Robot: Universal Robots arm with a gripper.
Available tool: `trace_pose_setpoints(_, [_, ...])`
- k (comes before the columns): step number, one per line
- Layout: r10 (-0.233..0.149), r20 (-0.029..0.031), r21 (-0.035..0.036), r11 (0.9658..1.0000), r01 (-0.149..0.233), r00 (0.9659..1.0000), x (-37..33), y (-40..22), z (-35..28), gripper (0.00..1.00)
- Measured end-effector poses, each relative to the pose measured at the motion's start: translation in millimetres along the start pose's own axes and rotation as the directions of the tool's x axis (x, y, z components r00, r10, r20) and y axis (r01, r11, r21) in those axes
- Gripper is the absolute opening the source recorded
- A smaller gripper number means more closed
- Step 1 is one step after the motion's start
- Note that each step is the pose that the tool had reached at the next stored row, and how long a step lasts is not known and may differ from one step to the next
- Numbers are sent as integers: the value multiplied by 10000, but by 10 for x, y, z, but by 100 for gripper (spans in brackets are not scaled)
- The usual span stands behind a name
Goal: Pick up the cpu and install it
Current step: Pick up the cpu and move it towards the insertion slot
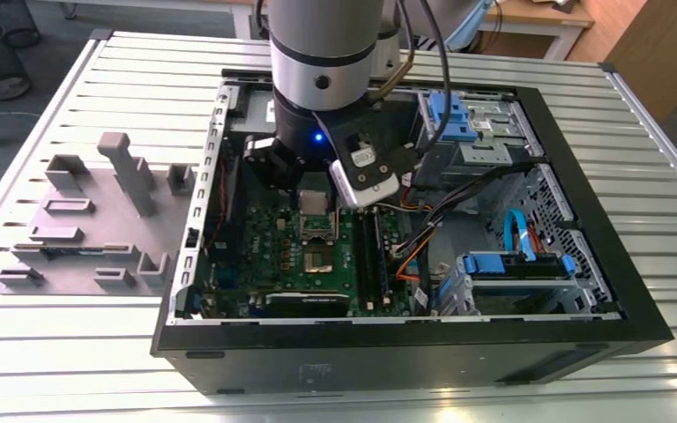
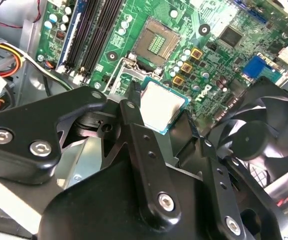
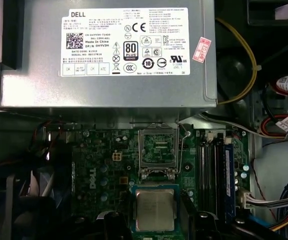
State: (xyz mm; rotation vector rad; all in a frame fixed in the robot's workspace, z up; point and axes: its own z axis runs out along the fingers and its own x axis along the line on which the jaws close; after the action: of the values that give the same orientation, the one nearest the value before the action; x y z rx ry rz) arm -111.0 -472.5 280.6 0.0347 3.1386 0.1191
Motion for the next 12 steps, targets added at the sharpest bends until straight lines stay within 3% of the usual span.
trace_pose_setpoints(12, [1, 1, 0, 10000, -1, 10000, -50, -15, 217, 47])
